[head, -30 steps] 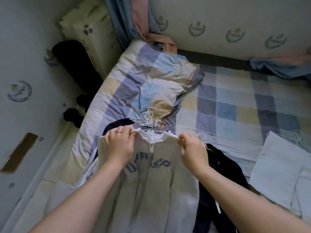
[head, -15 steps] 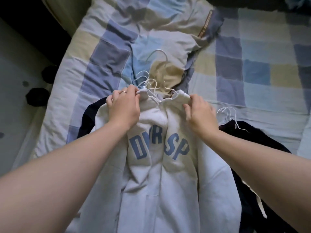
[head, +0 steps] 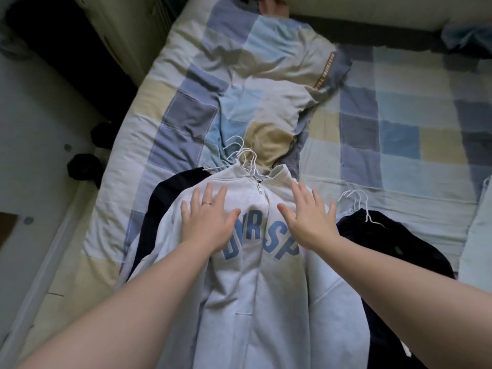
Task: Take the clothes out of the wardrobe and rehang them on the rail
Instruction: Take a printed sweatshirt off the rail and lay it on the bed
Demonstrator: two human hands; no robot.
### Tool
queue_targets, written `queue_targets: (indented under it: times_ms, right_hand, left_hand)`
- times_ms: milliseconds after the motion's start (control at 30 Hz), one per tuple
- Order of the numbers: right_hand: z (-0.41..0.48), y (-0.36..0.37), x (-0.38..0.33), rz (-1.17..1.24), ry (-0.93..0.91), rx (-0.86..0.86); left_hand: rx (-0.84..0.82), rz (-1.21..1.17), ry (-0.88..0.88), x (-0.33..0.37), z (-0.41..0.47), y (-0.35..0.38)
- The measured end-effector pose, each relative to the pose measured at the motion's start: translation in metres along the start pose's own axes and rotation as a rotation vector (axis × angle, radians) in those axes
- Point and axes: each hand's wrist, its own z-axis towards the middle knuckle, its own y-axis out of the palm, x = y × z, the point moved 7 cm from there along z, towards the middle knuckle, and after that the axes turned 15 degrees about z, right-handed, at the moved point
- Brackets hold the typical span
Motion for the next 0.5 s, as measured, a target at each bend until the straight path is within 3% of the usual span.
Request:
queue_targets:
  times_ms: [300,500]
  right_hand:
    - [-0.127,-0.076,-0.033,-0.104,-0.166,-0.062]
    - [-0.232,-0.112,-0.058,-0.139,-0.340,-0.134]
  left_hand:
    - [0.051,0.031,-0.023,0.005,-0.155,-0.061]
    - [0.121,-0.219,-0.210,0.002,-0.277,-0.093]
